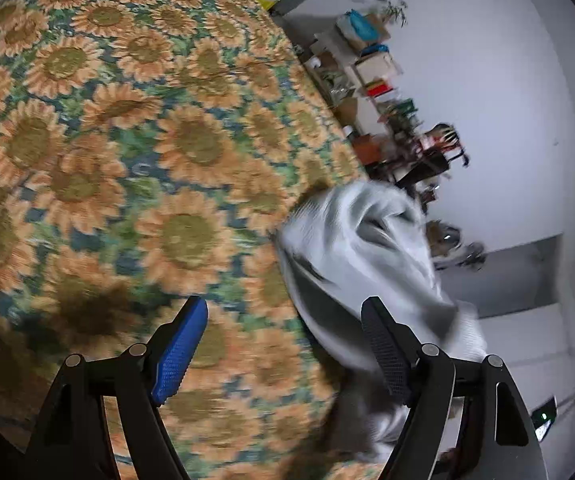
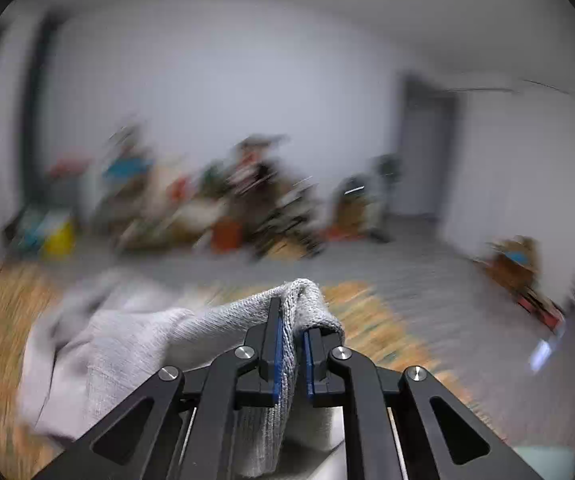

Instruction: Fold clothes

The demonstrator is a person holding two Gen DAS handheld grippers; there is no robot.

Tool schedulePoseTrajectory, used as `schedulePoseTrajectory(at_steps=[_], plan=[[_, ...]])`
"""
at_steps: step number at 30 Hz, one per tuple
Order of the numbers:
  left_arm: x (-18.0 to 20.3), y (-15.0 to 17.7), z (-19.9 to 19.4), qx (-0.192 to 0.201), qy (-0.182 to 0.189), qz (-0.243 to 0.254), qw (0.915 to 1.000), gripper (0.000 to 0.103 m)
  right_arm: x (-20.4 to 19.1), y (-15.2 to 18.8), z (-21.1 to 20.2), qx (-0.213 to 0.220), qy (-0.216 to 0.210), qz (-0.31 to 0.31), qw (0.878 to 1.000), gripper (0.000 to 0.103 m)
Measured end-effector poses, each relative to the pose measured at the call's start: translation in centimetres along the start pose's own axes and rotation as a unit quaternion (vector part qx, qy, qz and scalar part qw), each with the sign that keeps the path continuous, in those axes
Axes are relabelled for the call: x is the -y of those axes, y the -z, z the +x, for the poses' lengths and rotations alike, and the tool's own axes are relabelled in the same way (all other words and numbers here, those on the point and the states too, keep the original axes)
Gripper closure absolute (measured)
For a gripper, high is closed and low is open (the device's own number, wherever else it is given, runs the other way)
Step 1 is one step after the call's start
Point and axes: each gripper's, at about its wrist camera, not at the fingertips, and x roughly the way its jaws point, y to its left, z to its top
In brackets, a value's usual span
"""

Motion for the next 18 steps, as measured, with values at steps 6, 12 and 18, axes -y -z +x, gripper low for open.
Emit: schedulePoseTrajectory(at_steps=[6,12,18], plan=[[2.8,1.9,3.6,-0.047,0.006,-0.001,0.9989,0.024,10.8,1.1,3.4,-0.081,0.094,0.15,0.981,0.048],[3.8,4.0,7.2,-0.102,-0.021,0.028,0.9942,0.024,6.9,8.9,3.5,-0.161,-0.034,0.056,0.985,0.043],[5.8,6.4,10.8,-0.172,-0.027,0.085,0.9811,0.024,6.0,10.5,2.0,-0.154,-0.053,0.003,0.987,0.035]])
